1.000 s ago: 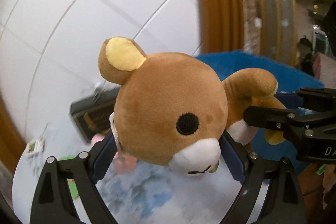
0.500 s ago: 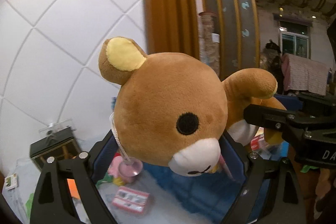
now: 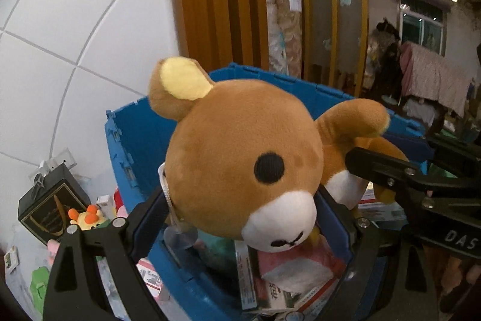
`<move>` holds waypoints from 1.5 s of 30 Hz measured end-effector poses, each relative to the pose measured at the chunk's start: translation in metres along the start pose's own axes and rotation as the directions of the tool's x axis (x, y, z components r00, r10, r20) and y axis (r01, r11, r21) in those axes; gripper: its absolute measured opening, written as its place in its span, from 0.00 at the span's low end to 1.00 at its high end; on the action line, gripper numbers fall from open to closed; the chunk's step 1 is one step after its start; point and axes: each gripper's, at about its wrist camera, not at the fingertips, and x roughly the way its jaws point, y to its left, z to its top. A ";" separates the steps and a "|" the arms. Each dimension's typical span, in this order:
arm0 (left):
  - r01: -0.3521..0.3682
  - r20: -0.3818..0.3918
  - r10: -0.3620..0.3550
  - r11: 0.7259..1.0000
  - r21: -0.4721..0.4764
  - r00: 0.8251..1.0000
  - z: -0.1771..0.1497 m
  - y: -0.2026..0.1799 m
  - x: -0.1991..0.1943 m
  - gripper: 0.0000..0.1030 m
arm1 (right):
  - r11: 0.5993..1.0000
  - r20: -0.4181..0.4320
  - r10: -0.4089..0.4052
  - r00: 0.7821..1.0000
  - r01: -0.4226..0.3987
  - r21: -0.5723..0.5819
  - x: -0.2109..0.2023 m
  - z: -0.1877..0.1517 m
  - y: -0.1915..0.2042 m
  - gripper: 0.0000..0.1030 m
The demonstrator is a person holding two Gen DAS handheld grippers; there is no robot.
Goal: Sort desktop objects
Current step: 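Lift the brown bear with both tools and drop it into the blue bin, then move both tools back over the table toward the green hat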
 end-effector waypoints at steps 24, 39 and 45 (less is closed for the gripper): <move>-0.218 0.107 0.227 0.971 -0.095 0.968 -0.009 0.007 -0.051 0.89 | 0.993 0.110 0.040 0.993 -0.028 -0.112 -0.010 0.007 0.000 1.00; -0.321 0.149 0.379 0.896 -0.308 0.913 -0.058 0.097 -0.114 0.89 | 0.979 0.195 0.091 0.977 -0.052 -0.196 -0.041 -0.001 0.074 1.00; -0.401 0.087 0.452 0.853 -0.335 0.888 -0.088 0.143 -0.128 0.89 | 0.973 0.243 0.154 0.958 -0.105 -0.204 -0.055 -0.009 0.123 1.00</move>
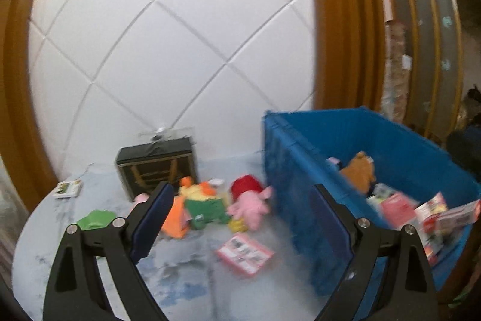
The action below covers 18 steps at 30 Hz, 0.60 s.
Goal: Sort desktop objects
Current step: 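Move both tools back over the table toward the green hat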
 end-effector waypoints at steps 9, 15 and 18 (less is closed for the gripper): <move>-0.108 -0.107 0.101 0.992 -0.069 0.989 -0.046 0.121 0.017 0.90 | 0.996 0.004 0.090 0.996 -0.090 0.004 0.018 -0.014 0.090 1.00; -0.200 -0.201 0.172 0.971 -0.129 0.964 -0.081 0.204 0.037 0.90 | 0.995 -0.068 0.090 0.994 -0.093 -0.043 0.058 -0.034 0.148 1.00; -0.249 -0.265 0.206 0.958 -0.140 0.942 -0.104 0.242 0.052 0.90 | 0.995 -0.129 0.085 0.988 -0.092 -0.049 0.082 -0.052 0.165 1.00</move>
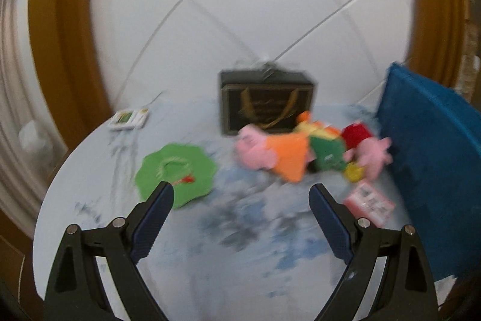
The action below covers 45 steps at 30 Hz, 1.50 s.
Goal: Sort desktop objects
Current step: 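Move both tools back over the table toward the green hat, then grasp the green plush hat with the left tool while the right tool grasps the pink tissue pack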
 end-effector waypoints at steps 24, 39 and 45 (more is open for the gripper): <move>-0.169 -0.369 0.126 0.982 -0.087 0.921 -0.031 0.124 0.237 0.90 | 0.995 -0.590 -0.064 0.805 0.097 0.024 0.253 -0.142 -0.037 1.00; -0.074 -0.421 0.064 0.997 -0.006 0.905 -0.014 0.121 0.344 0.93 | 0.995 -0.674 -0.041 0.737 0.090 0.038 0.306 -0.162 -0.052 1.00; -0.048 -0.435 0.048 0.999 0.011 0.899 -0.011 0.115 0.335 0.57 | 0.998 -0.672 -0.019 0.740 0.049 0.026 0.303 -0.159 -0.054 1.00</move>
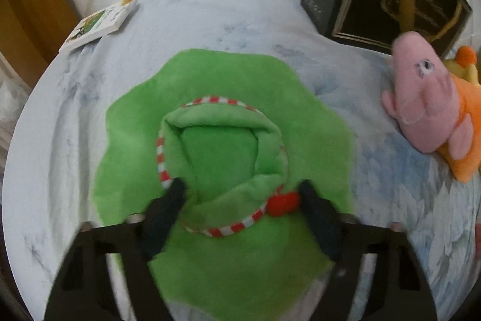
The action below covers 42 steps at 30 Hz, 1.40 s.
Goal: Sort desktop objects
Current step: 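Grasp the green plush hat with the left tool while the right tool grasps the pink tissue pack, then carry the green hat and tissue pack over the blue bin and release them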
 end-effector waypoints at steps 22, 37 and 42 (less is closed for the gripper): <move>-0.038 0.024 0.039 0.999 -0.034 0.999 -0.060 -0.014 -0.054 0.27 | 0.992 -0.135 0.076 0.988 -0.088 -0.086 0.015 -0.011 0.029 0.87; 0.073 0.116 -0.080 0.995 0.070 0.990 -0.124 -0.067 -0.153 0.27 | 0.984 0.002 0.125 0.992 -0.124 -0.125 -0.087 -0.044 0.043 0.84; 0.119 0.196 -0.140 0.986 0.113 0.970 -0.136 -0.084 -0.197 0.27 | 0.980 0.105 0.150 0.983 -0.134 -0.146 -0.124 -0.066 0.070 0.84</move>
